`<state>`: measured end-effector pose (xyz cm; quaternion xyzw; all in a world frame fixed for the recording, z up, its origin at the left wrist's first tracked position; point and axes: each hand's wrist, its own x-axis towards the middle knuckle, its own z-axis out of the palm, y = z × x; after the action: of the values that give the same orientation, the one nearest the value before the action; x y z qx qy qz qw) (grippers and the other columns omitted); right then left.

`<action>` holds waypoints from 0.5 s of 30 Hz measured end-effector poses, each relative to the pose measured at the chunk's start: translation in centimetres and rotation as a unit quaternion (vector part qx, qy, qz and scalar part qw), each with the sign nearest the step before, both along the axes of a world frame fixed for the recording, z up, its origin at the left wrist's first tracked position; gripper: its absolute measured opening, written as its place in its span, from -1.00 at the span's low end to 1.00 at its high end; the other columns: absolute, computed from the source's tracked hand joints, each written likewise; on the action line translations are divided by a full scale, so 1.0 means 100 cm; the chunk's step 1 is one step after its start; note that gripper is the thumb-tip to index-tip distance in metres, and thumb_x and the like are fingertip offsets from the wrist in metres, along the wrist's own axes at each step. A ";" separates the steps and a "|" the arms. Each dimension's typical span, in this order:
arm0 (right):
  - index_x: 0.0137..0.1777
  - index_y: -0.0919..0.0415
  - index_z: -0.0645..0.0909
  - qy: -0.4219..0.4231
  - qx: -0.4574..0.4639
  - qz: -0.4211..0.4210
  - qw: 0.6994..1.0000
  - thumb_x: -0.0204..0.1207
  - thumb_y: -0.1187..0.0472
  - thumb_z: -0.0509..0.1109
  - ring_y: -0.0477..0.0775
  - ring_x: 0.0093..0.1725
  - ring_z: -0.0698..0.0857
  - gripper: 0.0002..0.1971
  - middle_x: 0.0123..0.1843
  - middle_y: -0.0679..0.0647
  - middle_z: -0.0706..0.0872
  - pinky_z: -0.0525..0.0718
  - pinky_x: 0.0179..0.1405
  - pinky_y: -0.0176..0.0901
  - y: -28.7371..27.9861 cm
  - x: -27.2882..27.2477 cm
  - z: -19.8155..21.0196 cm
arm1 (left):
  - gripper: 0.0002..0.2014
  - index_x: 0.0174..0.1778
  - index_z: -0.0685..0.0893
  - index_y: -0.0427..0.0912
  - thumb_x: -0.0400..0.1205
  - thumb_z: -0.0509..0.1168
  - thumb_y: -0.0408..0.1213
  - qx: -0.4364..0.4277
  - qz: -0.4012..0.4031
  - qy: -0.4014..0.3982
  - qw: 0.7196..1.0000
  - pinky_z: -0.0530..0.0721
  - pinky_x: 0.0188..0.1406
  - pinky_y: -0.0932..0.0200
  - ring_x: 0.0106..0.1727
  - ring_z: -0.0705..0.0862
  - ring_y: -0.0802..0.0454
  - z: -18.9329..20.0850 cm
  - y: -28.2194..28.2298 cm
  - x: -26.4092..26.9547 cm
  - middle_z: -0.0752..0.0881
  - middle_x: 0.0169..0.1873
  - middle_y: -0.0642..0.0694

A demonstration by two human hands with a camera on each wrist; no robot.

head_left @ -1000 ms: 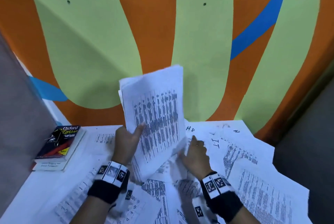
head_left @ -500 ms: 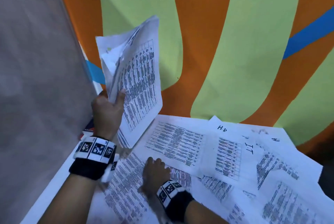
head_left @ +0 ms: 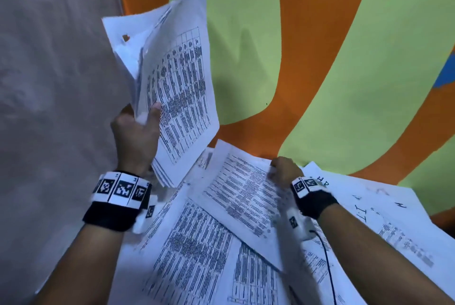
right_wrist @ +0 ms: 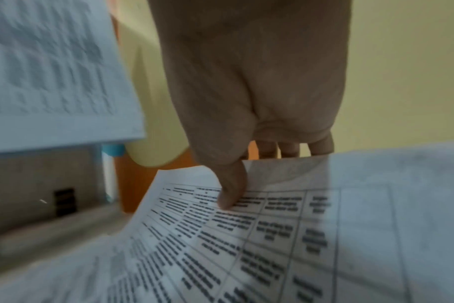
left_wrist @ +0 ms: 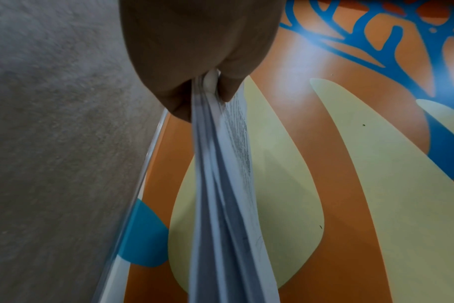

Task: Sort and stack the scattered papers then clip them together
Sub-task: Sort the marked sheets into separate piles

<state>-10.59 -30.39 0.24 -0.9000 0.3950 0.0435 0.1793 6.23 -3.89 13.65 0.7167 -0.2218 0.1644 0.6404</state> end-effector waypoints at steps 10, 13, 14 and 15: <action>0.41 0.08 0.51 0.159 -0.011 0.036 0.987 0.44 -0.03 0.33 0.35 0.46 0.38 -0.47 0.45 0.25 0.36 0.51 0.39 0.18 -0.023 0.009 -0.042 | -0.83 -0.14 0.67 -0.11 0.54 0.43 -0.09 -0.018 0.025 0.039 0.999 0.66 -0.18 0.11 -0.26 0.68 0.06 -0.013 0.006 0.034 0.72 -0.25 -0.08; 0.06 0.16 0.59 0.159 -0.010 0.055 0.986 0.53 0.12 0.31 0.33 0.38 0.49 -0.82 0.31 0.24 0.50 0.57 0.29 0.17 -0.026 0.015 -0.041 | -0.85 -0.11 0.69 -0.09 0.54 0.43 -0.10 -0.024 0.025 0.043 0.998 0.70 -0.11 0.08 -0.23 0.72 0.09 -0.015 0.006 0.037 0.75 -0.23 -0.07; -0.21 0.15 0.52 0.150 0.001 0.061 0.987 0.52 0.17 0.31 0.31 0.30 0.58 -0.89 0.16 0.21 0.58 0.61 0.20 0.07 -0.028 0.016 -0.039 | -0.87 -0.10 0.69 -0.07 0.54 0.43 -0.12 -0.030 0.022 0.045 0.998 0.72 -0.09 0.08 -0.24 0.72 0.12 -0.014 0.006 0.037 0.75 -0.23 -0.04; -0.36 0.14 0.39 0.136 0.009 0.060 0.989 0.51 0.20 0.32 0.29 0.22 0.65 -0.76 0.01 0.17 0.60 0.62 0.09 -0.01 -0.030 0.018 -0.042 | -0.88 -0.09 0.69 -0.06 0.54 0.43 -0.13 -0.034 0.021 0.049 0.998 0.73 -0.06 0.06 -0.26 0.73 0.14 -0.014 0.005 0.038 0.75 -0.24 0.02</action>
<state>-8.83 -33.37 -4.01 -0.9060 0.3610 0.1797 0.1286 10.03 -3.35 12.21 0.7063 -0.1688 0.1499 0.6710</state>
